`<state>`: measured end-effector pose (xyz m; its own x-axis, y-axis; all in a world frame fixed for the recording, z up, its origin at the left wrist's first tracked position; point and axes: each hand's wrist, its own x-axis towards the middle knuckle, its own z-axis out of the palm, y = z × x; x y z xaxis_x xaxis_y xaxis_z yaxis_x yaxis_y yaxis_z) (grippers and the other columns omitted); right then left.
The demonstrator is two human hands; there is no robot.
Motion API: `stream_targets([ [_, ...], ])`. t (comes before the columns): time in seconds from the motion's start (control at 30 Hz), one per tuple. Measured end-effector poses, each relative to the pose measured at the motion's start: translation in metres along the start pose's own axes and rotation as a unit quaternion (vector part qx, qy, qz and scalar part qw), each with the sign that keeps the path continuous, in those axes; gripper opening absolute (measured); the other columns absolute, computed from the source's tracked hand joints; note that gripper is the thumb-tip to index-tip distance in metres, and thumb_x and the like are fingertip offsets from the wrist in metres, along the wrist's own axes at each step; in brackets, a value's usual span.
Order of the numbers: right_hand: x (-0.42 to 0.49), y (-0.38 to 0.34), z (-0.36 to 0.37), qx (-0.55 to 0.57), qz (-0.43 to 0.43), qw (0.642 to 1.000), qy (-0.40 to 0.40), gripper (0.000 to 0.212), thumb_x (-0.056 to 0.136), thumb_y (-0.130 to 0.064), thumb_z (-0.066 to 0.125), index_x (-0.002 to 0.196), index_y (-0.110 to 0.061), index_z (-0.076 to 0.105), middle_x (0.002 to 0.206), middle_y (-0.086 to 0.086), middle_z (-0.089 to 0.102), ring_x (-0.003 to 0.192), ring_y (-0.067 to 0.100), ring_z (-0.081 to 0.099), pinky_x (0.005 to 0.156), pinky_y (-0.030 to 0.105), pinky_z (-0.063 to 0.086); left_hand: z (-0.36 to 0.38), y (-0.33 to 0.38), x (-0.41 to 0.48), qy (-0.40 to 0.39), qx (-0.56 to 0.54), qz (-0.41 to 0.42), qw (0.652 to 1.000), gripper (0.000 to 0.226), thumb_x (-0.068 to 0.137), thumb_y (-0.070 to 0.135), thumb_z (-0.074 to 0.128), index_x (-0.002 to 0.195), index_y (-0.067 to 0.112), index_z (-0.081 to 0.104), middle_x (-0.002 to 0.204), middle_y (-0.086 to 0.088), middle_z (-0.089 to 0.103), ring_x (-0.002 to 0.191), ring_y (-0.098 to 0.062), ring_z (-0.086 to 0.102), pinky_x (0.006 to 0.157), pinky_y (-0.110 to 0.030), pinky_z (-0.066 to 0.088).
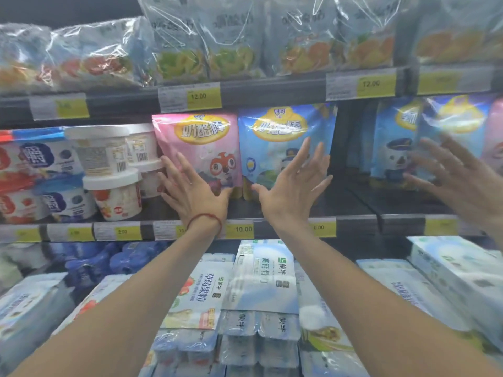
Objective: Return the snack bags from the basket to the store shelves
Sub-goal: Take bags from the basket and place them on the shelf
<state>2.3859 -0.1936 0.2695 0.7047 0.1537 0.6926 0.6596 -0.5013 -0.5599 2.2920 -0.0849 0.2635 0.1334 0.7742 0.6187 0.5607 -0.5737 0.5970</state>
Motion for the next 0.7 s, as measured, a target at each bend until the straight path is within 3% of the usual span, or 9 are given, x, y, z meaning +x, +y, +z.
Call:
stream_targets([
  [0.17, 0.021, 0.008, 0.001, 0.002, 0.019, 0.999, -0.039, 0.14, 0.067, -0.056, 0.088, 0.16, -0.015, -0.008, 0.166, 0.017, -0.01, 0.154, 0.041, -0.004, 0.122, 0.064, 0.008, 0.001, -0.001, 0.004, -0.042, 0.039, -0.001, 0.998, 0.115, 0.081, 0.052, 0.07, 0.155, 0.016, -0.01, 0.158, -0.01, -0.031, 0.148, -0.04, -0.016, 0.12, -0.056, 0.005],
  [0.33, 0.029, 0.016, -0.001, -0.015, 0.035, 0.996, -0.079, 0.141, 0.07, -0.057, 0.085, 0.159, -0.016, -0.017, 0.166, 0.016, -0.02, 0.155, 0.039, -0.012, 0.12, 0.068, 0.005, 0.006, -0.002, 0.006, -0.087, 0.076, -0.003, 0.993, 0.098, 0.09, 0.041, 0.064, 0.156, 0.019, -0.006, 0.156, -0.012, -0.034, 0.149, -0.041, -0.012, 0.12, -0.053, 0.017],
  [0.43, 0.03, 0.02, -0.004, -0.017, 0.047, 0.994, -0.093, 0.142, 0.072, -0.055, 0.084, 0.158, -0.017, -0.022, 0.165, 0.014, -0.026, 0.154, 0.039, -0.018, 0.118, 0.072, 0.004, 0.008, -0.006, 0.008, -0.12, 0.059, -0.014, 0.991, 0.095, 0.093, 0.037, 0.06, 0.155, 0.023, -0.011, 0.159, -0.008, -0.03, 0.151, -0.037, -0.003, 0.114, -0.052, 0.027],
  [0.53, 0.031, 0.024, -0.008, -0.016, 0.053, 0.993, -0.101, 0.141, 0.074, -0.05, 0.084, 0.157, -0.019, -0.025, 0.164, 0.013, -0.03, 0.153, 0.039, -0.021, 0.117, 0.073, 0.002, 0.008, -0.007, 0.008, -0.125, 0.045, -0.019, 0.991, 0.095, 0.093, 0.039, 0.059, 0.155, 0.022, -0.012, 0.163, -0.008, -0.016, 0.151, -0.036, 0.003, 0.113, -0.053, 0.027],
  [0.7, 0.031, 0.029, -0.014, -0.016, 0.061, 0.992, -0.113, 0.137, 0.078, -0.048, 0.082, 0.156, -0.02, -0.028, 0.163, 0.013, -0.033, 0.152, 0.04, -0.024, 0.116, 0.074, 0.005, 0.009, -0.006, 0.01, -0.128, 0.043, -0.022, 0.991, 0.108, 0.085, 0.059, 0.06, 0.154, 0.021, -0.015, 0.164, -0.009, -0.012, 0.15, -0.036, 0.009, 0.112, -0.055, 0.028],
])
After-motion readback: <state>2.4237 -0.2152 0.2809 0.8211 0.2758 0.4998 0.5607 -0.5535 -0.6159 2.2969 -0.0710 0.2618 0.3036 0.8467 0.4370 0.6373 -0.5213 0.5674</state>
